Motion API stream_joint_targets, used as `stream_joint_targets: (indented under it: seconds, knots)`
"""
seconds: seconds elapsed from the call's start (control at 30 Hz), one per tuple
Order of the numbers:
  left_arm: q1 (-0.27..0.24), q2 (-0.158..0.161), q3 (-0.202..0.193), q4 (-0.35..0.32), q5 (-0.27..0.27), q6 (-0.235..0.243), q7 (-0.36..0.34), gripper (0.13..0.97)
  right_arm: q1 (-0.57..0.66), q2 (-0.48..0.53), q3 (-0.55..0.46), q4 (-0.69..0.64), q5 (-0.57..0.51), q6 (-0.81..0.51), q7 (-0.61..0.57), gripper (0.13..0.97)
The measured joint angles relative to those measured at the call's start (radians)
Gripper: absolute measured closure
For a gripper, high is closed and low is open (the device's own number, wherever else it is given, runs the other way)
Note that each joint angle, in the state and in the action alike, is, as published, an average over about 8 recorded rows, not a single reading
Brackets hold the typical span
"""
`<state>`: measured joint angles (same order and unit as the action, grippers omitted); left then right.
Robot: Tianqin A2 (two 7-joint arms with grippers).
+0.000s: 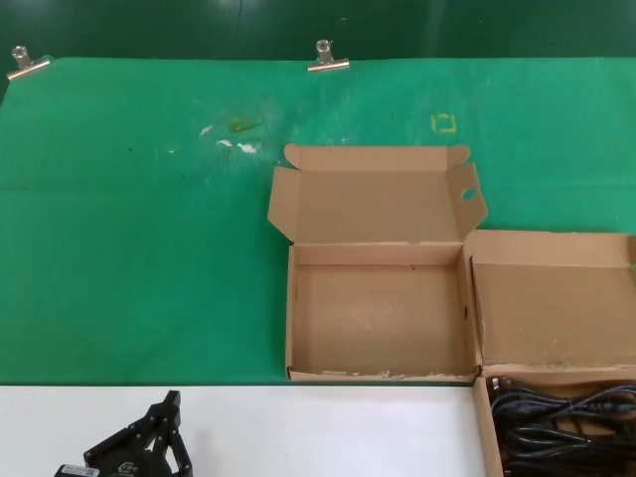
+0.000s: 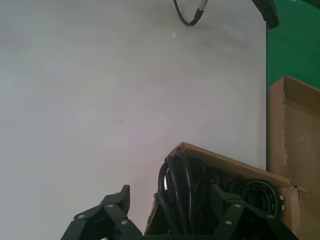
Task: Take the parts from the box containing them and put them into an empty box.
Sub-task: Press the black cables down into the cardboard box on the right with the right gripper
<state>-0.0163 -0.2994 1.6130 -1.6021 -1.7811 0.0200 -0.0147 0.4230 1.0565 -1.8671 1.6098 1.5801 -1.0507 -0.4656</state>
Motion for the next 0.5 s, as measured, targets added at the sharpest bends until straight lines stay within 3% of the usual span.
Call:
stream_joint_targets:
  seconds: [0.07,0.33,0.5]
  knots:
    - [0.000,0.000,0.000,0.000,0.000,0.000,0.000,0.948,0.005,-0.004,-0.001,-0.007,0.003,-0.001,-0.007,0.454]
    - [0.000,0.000,0.000,0.000,0.000,0.000,0.000,0.948,0.015,-0.013,-0.003,-0.029,0.014,0.002,-0.030,0.670]
    - [0.000,0.000,0.000,0.000,0.000,0.000,0.000,0.948,0.014,-0.016,-0.002,-0.037,0.022,0.005,-0.038,0.750]
